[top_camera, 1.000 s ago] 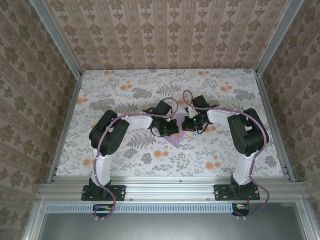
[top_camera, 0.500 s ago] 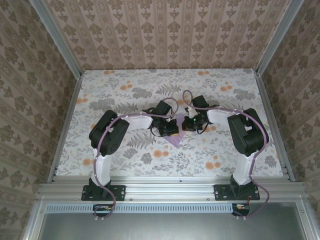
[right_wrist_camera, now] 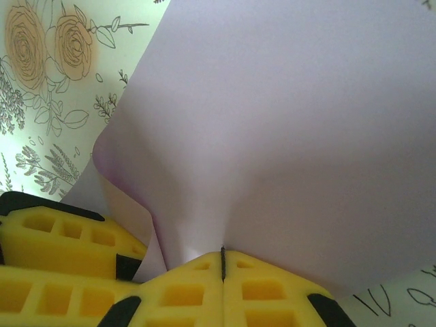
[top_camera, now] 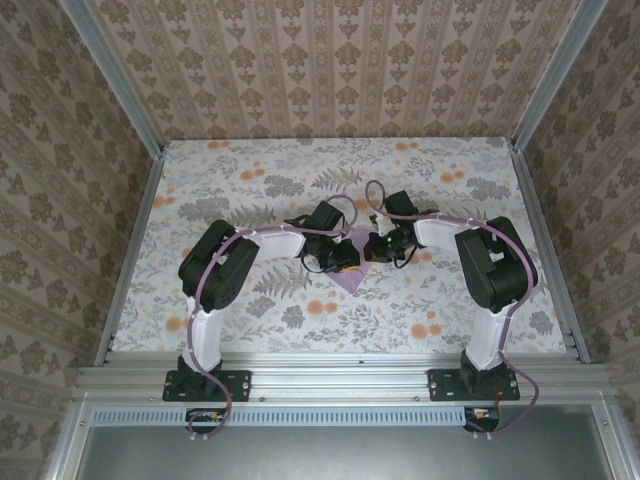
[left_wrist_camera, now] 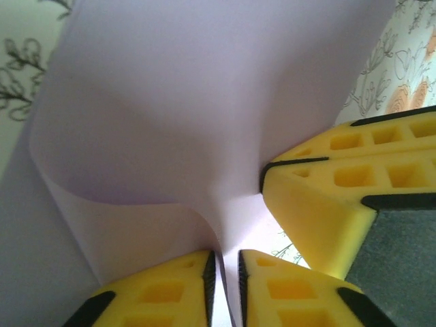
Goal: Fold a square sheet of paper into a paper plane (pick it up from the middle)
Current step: Fold the triangle a second time at the center of the table.
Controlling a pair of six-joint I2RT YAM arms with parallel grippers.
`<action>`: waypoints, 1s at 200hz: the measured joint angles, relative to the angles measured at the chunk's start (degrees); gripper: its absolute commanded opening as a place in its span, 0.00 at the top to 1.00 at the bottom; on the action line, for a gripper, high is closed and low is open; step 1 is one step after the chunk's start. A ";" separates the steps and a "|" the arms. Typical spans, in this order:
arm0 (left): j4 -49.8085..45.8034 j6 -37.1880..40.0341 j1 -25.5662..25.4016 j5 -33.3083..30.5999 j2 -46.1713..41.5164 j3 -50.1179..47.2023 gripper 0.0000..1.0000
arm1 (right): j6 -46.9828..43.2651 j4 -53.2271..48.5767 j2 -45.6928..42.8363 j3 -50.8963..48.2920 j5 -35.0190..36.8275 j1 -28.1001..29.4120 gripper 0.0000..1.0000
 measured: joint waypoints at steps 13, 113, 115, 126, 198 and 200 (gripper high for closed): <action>0.35 0.00 0.00 0.42 0.00 0.02 0.70 | 0.00 0.00 0.00 -0.02 0.00 0.00 0.92; 3.41 -0.11 0.00 2.64 -0.46 -0.68 0.50 | 0.02 -0.04 0.00 -0.02 -0.44 -0.24 0.93; 3.52 -0.11 0.00 2.67 -0.46 -0.72 0.49 | 0.02 -0.04 -0.02 -0.02 -0.44 -0.24 0.93; 4.04 -0.26 0.00 2.75 -0.59 -1.03 0.49 | 0.02 -0.07 -0.02 -0.02 -0.46 -0.28 0.93; 7.43 -0.46 0.00 2.97 -0.87 -2.23 0.47 | 0.04 -0.44 -4.24 -2.05 -1.95 -3.91 0.93; 7.58 -0.46 0.00 2.97 -0.87 -2.27 0.47 | 0.07 -0.46 -4.61 -2.23 -2.10 -4.07 0.93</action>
